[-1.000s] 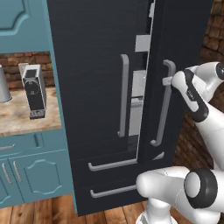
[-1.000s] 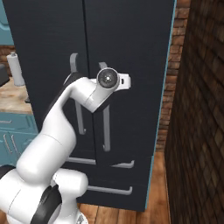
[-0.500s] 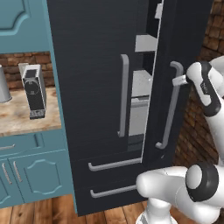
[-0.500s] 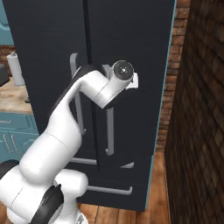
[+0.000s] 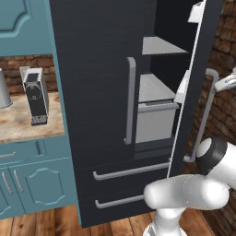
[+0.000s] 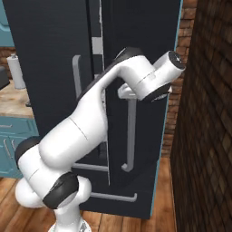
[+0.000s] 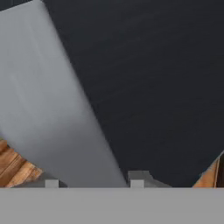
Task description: Retrieve the steak from the fridge and place it on the saucepan with marinade on the stove.
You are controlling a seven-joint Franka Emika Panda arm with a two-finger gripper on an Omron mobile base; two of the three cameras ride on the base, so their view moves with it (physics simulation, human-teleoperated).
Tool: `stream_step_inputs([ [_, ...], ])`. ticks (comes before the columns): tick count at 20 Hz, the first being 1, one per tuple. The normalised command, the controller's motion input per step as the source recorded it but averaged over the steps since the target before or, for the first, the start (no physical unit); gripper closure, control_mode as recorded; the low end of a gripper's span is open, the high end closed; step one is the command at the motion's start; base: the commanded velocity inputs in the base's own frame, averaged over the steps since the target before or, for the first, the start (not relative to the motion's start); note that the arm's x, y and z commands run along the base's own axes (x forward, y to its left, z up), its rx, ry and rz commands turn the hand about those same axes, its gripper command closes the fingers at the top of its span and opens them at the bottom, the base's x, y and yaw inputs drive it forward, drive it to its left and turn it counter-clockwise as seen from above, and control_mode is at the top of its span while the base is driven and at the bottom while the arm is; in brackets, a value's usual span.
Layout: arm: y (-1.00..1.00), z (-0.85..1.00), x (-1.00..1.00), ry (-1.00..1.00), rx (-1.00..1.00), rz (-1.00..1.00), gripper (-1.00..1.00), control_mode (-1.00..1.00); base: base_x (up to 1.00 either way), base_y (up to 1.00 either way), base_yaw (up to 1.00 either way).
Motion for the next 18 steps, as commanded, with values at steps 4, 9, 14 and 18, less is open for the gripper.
stream_step_inputs([
  [4, 0.98, -0.44, -0.82, -0.61, -0.22, -0.18, -1.00, -1.00, 0.00, 0.00, 0.00],
  [9, 1.00, -0.23, -0.64, -0.73, -0.24, -0.25, -1.00, -1.00, 0.00, 0.00, 0.00],
  [14, 0.49, 0.32, -0.57, -0.36, -0.09, -0.24, -1.00, -1.00, 0.00, 0.00, 0.00],
  [18, 0.00, 0.80, -0.81, -0.16, 0.00, -0.29, -1.00, -1.00, 0.00, 0.00, 0.00],
])
